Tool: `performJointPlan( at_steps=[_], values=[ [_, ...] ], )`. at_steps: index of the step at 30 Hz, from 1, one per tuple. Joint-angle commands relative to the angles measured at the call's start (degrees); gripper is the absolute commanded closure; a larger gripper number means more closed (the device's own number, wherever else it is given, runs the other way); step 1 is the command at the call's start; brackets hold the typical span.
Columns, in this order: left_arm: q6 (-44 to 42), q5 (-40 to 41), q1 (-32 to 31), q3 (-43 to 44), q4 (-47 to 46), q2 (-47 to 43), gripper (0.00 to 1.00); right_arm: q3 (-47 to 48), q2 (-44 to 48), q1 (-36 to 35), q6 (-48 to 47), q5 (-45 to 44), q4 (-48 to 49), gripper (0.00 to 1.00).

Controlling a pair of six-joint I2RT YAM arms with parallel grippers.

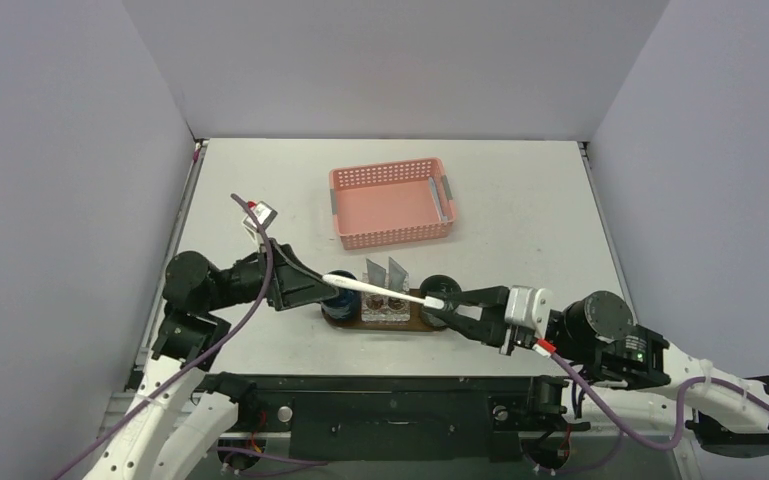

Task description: Prepare toiletry sets of a toothbrush and toothpaste on the tray

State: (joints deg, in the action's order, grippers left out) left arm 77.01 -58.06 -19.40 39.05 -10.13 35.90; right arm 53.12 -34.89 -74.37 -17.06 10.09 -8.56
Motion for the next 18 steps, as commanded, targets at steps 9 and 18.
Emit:
performJointPlan(
  at_steps=[9, 18],
  values=[
    [-42.1, 20.7, 0.2, 13.2, 45.6, 1.3, 0.03, 13.7, -4.3, -0.4, 16.0, -18.1, -27.9, 1.0],
    [-49.6, 31.8, 0.2, 12.8, 51.2, -0.7, 0.04, 21.8, -12.6, -0.3, 29.6, -28.0, -46.3, 1.0]
  ],
)
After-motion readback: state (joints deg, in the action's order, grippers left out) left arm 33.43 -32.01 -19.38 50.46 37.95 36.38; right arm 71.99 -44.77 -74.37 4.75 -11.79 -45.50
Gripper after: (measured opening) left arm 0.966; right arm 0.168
